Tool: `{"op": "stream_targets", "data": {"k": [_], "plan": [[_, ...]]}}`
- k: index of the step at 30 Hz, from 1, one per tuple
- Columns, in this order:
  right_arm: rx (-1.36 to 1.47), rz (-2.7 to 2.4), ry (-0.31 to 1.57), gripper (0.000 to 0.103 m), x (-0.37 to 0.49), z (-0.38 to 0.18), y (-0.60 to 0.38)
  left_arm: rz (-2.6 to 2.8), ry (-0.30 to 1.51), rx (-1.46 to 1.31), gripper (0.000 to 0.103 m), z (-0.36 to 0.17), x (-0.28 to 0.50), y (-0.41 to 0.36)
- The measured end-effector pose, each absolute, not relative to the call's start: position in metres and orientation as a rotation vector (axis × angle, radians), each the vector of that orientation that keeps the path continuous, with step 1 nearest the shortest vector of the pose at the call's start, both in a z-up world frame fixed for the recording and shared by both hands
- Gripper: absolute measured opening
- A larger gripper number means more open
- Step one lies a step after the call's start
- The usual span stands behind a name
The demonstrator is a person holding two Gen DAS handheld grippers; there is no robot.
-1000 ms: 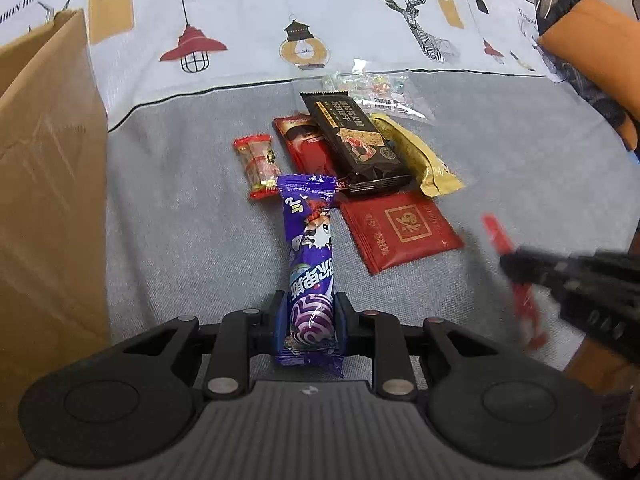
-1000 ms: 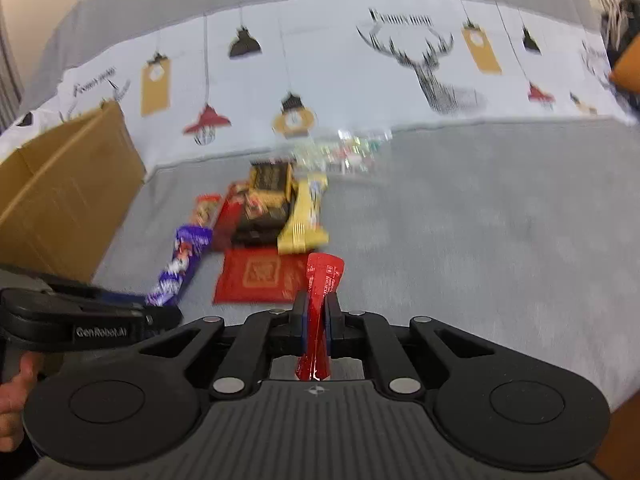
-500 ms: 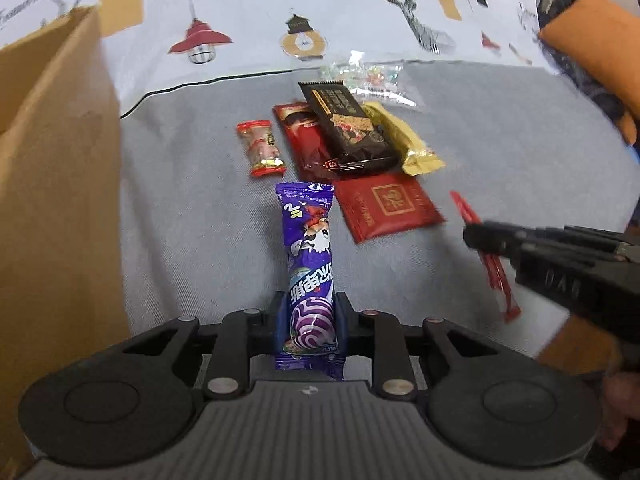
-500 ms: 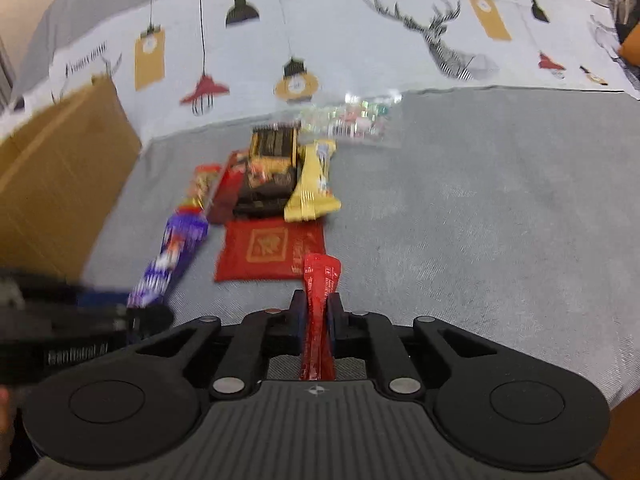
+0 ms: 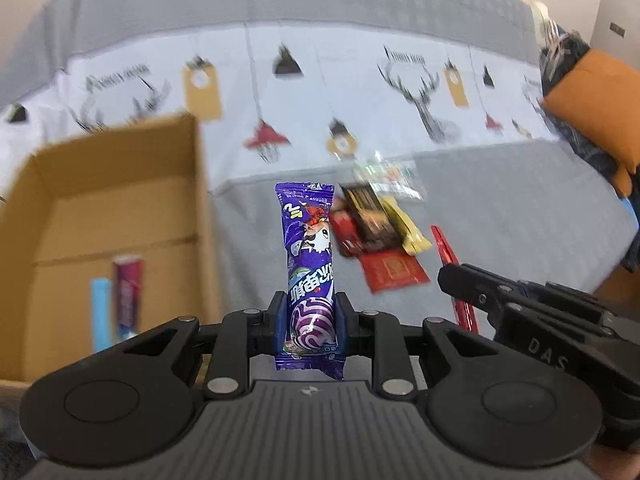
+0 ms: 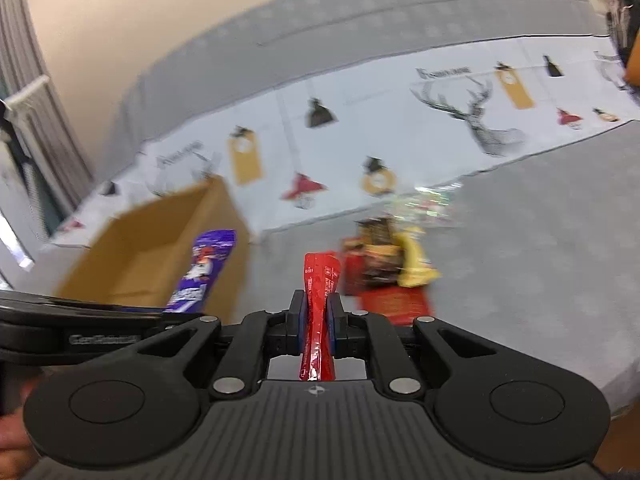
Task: Organize snacks
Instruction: 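Carry the purple bar and red stick into the box with both grippers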
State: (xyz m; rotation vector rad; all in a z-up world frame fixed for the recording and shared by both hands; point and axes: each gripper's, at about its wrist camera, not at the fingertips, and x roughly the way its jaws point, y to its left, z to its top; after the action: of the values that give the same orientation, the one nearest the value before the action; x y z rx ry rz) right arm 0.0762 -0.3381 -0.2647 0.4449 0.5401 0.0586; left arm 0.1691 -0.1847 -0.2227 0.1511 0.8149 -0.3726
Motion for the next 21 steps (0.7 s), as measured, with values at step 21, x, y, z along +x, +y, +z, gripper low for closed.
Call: {"op": "stream_targets", "data": {"k": [21], "plan": [[0.209, 0.297, 0.418, 0.011, 0.116, -0.125, -0.164, -0.292, 0.536, -0.169, 0.026, -0.128, 0.165, -0.006]]}}
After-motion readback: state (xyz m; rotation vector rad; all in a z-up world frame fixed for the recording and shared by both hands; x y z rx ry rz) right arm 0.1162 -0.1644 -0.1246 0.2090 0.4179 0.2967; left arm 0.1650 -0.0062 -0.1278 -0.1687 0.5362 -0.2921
